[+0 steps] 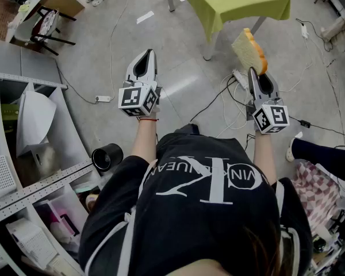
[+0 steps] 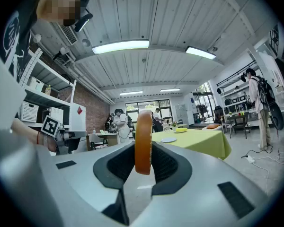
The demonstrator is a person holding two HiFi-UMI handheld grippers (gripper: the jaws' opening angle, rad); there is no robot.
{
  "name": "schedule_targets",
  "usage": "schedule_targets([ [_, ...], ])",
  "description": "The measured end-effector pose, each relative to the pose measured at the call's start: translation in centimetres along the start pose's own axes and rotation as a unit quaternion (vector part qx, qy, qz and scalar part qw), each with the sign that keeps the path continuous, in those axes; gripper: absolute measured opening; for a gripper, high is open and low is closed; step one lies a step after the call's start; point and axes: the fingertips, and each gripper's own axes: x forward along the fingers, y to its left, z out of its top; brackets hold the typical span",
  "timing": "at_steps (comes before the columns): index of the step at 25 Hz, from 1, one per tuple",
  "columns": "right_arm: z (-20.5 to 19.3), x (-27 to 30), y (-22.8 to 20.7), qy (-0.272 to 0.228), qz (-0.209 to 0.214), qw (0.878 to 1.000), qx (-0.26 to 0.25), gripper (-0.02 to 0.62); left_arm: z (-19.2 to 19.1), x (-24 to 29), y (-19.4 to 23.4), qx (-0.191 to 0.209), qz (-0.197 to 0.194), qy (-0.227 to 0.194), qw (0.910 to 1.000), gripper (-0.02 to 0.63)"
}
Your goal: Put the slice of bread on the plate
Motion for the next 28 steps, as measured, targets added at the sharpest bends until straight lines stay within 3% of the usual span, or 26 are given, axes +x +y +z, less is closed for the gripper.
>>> schedule_targets([
  [28,-0.2,-0.8,1.4,0.012,-0.009,1.000,0.009,0.092,-1.4,-2.3,0.5,-0.028,-0.006,0.011,0.9995,0.011],
])
